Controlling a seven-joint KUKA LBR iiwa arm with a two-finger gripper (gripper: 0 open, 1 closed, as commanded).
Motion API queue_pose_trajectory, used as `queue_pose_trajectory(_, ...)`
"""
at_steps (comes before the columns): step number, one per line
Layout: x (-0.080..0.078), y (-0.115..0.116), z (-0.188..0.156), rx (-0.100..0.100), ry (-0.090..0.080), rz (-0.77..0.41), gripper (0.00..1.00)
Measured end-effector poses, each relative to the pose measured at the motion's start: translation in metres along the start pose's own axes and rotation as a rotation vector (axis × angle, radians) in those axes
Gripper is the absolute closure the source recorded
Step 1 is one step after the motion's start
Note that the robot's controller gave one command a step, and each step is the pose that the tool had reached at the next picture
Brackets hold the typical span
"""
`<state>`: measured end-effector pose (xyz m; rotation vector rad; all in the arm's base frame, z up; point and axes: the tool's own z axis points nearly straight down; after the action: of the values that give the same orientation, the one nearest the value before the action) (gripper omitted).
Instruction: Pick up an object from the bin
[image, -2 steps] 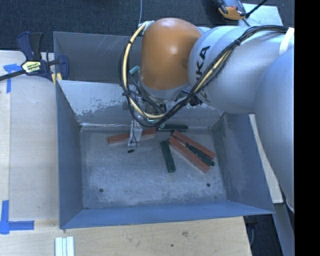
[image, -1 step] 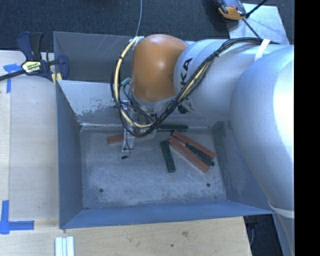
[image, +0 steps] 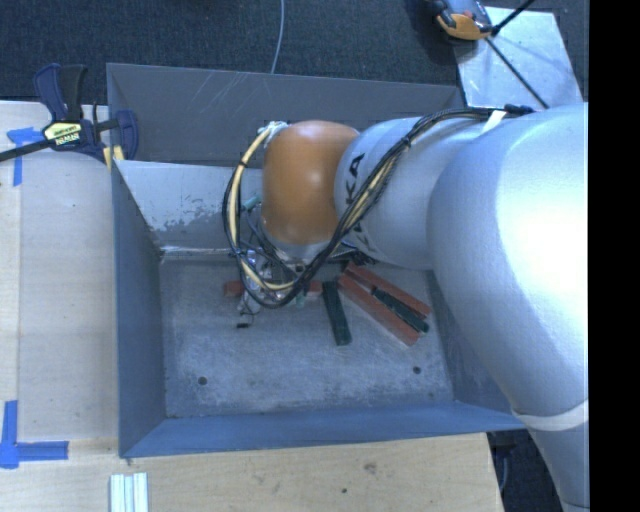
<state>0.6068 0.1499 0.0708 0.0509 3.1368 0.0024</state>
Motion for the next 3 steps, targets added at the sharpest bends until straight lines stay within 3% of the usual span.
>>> queue_pose_trajectory(1,0.0,0.0,0.0,0.0,0.0,0.001,1.0)
queue_pose_trajectory(2,0.001,0.001,-0.035,0.002,0.005,-0.002,1.0)
queue_pose_trajectory(3,0.004,-0.026,-0.057,0.0,0.002,0.001,1.0)
